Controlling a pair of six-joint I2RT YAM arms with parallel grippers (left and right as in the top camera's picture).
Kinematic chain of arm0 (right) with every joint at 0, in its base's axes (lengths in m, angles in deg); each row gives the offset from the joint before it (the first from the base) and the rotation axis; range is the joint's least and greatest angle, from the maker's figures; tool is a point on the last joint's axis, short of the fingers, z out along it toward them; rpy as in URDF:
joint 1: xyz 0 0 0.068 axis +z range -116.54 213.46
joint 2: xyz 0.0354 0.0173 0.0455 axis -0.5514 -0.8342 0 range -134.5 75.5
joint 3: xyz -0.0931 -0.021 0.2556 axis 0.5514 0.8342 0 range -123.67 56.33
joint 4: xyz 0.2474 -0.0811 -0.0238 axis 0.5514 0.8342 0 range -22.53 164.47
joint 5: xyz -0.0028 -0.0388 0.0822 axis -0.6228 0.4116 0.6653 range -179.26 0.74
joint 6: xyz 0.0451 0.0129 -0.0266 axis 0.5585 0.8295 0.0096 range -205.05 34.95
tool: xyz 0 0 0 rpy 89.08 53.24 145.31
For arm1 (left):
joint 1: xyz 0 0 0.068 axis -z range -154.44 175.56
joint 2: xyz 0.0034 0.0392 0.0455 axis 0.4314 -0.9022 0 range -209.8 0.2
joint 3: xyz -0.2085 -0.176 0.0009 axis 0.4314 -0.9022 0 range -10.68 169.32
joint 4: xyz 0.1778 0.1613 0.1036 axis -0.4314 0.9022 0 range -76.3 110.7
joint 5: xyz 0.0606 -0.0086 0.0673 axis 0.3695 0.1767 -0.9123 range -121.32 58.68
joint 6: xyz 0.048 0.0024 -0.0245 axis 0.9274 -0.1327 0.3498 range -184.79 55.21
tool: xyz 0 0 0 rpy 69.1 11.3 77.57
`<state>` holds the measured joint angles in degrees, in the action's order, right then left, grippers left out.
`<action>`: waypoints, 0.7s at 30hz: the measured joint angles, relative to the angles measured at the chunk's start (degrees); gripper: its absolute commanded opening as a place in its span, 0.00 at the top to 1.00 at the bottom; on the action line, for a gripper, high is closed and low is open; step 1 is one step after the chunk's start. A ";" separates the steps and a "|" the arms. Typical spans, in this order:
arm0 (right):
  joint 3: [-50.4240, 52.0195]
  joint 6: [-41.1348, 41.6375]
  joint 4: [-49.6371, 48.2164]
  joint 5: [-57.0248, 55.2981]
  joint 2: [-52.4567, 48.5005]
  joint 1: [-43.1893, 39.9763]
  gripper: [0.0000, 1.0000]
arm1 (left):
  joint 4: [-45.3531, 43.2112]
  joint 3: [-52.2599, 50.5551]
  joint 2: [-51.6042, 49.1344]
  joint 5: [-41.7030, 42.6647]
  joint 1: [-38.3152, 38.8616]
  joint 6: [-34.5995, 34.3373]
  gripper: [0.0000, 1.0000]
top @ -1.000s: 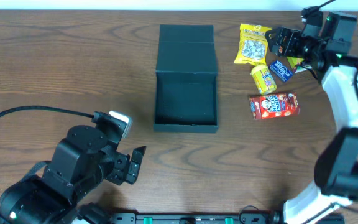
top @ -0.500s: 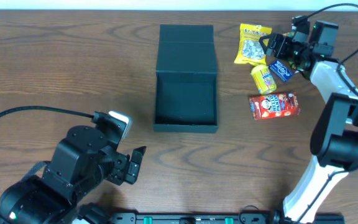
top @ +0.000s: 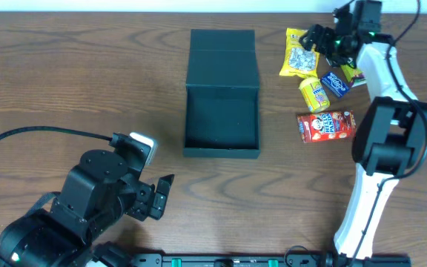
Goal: Pack container
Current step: 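Reach the right gripper to the yellow HACKS bag and grasp it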
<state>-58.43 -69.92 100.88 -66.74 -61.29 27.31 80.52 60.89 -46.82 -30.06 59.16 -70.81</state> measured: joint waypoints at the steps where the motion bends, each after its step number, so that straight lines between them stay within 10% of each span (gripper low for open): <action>1: -0.09 0.46 0.24 -0.35 -0.24 0.31 0.07 | -0.02 0.00 0.00 0.00 0.00 0.00 0.05; 21: -0.37 4.48 3.06 -6.27 -3.89 1.36 0.18 | 0.00 0.00 0.00 0.02 0.00 0.00 0.05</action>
<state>-58.80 -65.43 103.94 -73.01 -65.18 28.66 80.52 60.89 -46.82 -30.04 59.16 -70.81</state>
